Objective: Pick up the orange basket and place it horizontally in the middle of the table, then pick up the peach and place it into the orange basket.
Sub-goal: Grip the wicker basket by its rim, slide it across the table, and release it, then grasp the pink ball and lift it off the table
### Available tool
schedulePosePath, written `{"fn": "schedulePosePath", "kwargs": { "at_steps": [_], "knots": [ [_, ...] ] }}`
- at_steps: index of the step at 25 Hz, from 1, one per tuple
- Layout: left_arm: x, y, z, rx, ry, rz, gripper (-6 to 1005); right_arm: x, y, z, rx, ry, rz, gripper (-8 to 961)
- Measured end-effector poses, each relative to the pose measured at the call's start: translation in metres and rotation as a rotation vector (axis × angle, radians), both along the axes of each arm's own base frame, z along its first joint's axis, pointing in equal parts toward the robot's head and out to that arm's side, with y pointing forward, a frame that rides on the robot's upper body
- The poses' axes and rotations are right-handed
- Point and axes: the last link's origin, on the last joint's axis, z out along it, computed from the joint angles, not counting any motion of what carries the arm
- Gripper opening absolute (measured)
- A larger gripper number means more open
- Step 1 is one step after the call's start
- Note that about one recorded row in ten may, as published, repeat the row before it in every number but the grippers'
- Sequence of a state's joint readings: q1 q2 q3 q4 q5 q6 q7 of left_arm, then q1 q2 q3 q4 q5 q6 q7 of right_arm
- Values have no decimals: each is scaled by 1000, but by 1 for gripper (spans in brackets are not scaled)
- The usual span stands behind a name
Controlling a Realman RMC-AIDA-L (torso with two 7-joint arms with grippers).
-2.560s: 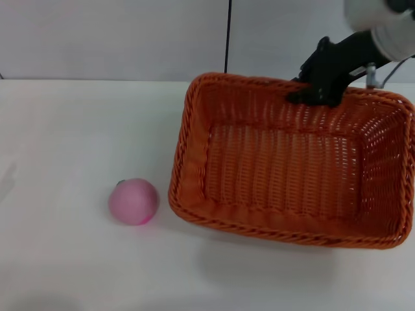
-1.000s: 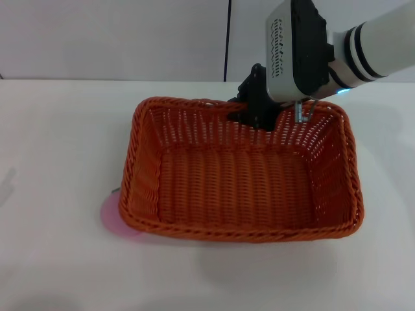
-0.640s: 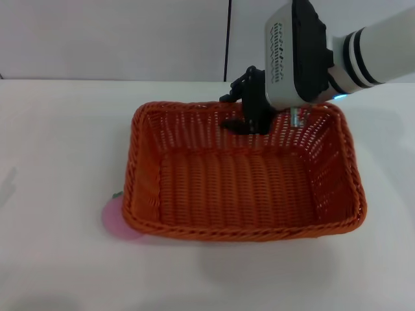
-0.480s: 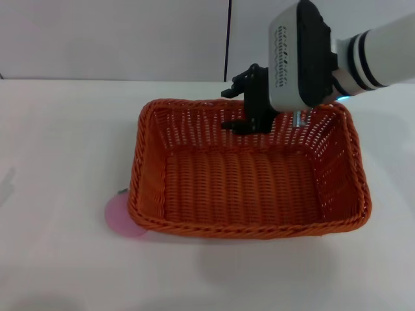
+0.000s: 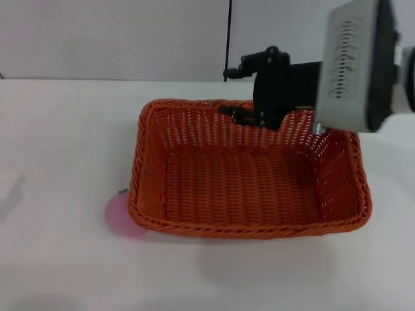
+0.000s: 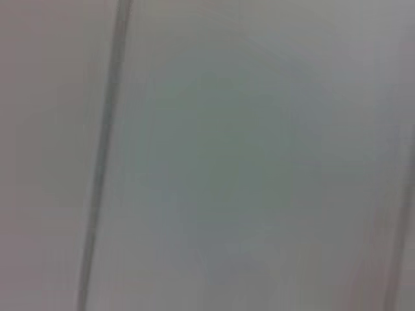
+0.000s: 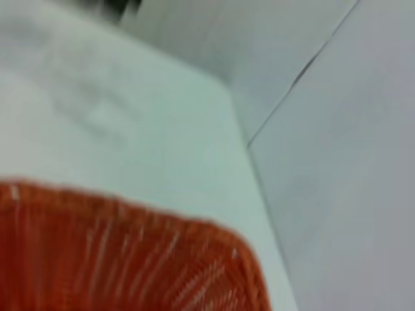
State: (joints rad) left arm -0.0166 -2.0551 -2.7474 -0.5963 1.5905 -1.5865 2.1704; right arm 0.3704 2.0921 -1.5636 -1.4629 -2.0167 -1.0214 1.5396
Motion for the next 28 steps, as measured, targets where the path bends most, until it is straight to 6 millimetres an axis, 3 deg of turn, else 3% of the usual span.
{"fn": "schedulePosePath", "kwargs": {
  "at_steps": [3, 5, 9, 10, 11, 13, 20, 21, 25, 28],
  "knots": [
    [2, 4, -2, -87, 28, -7, 760, -1, -12, 12, 7, 110, -30, 535],
    [5, 10, -2, -221, 81, -16, 760, 0, -23, 29, 14, 264, -80, 535],
    [9, 14, -5, -314, 122, -39, 760, 16, -40, 66, 29, 531, -146, 535],
    [11, 16, -6, -339, 133, -51, 759, 34, -52, 84, 45, 664, -162, 535],
    [13, 17, -8, -359, 139, -62, 759, 34, -52, 84, 45, 664, -162, 535],
    [17, 19, -12, -411, 156, -88, 759, 55, -66, 102, 80, 800, -159, 535],
    [27, 32, -29, -557, 231, -149, 759, 154, -147, 154, 304, 1293, -87, 535],
    [27, 32, -29, -557, 231, -149, 759, 154, -147, 154, 304, 1293, -87, 535],
    [34, 41, -42, -590, 255, -191, 759, 188, -178, 156, 398, 1411, -105, 534],
    [37, 48, -53, -612, 264, -200, 759, 193, -183, 155, 413, 1429, -116, 534]
  ]
}}
